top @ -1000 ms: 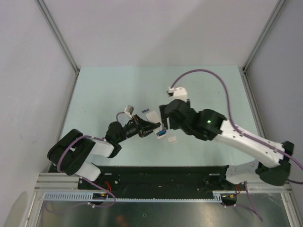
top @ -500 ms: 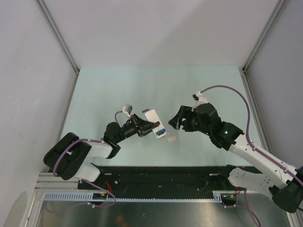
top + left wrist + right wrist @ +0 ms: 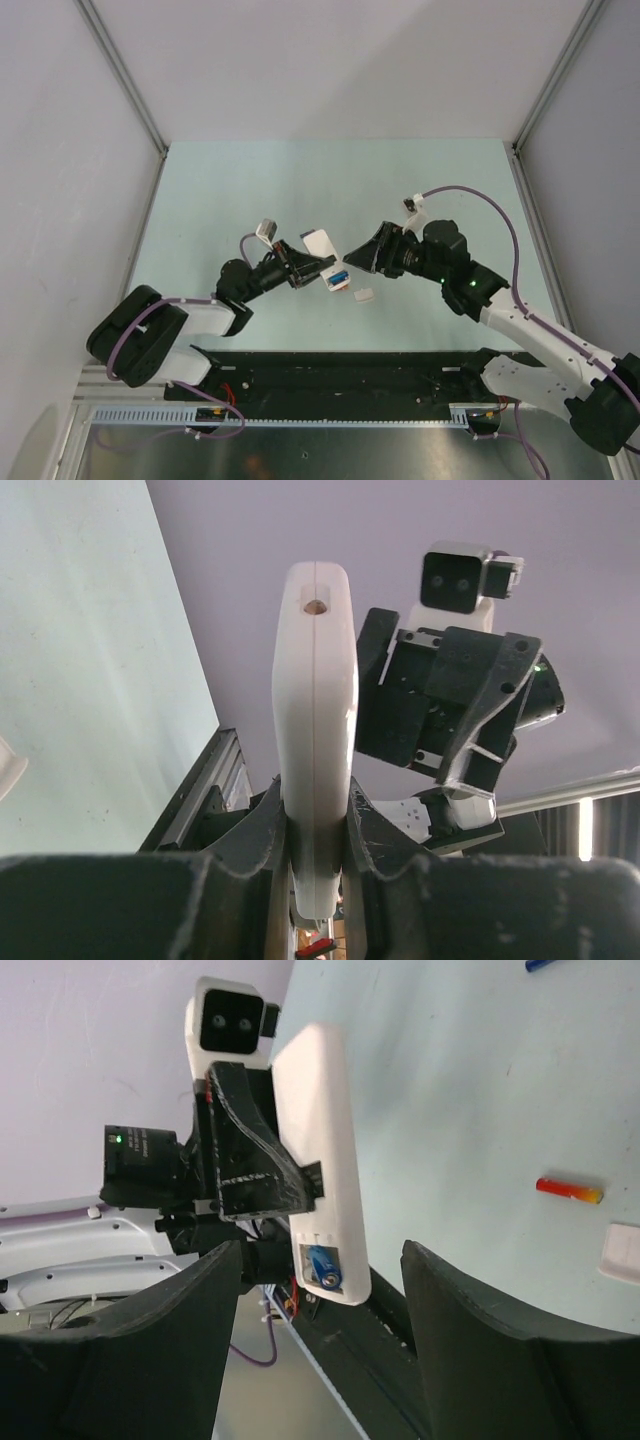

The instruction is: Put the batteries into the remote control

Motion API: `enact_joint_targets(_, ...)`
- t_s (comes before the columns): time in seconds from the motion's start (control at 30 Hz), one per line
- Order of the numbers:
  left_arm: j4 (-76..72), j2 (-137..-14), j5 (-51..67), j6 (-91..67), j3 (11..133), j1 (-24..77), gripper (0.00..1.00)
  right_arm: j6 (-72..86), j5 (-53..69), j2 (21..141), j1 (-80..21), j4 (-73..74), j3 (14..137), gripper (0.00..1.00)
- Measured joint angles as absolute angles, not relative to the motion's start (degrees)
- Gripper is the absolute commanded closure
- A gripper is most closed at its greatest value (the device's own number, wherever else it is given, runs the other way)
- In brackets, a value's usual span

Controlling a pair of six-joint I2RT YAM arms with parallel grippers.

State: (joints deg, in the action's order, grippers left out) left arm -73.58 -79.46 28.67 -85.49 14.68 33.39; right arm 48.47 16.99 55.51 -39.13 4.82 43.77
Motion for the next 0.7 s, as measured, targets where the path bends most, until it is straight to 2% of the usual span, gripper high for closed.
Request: enact_joint_targets(0.7, -73.6, -77.3, 28.6, -85.5, 14.7, 32.6, 1.0, 50.4, 18.9, 56.5, -39.2, 3.3, 40.8, 0.35)
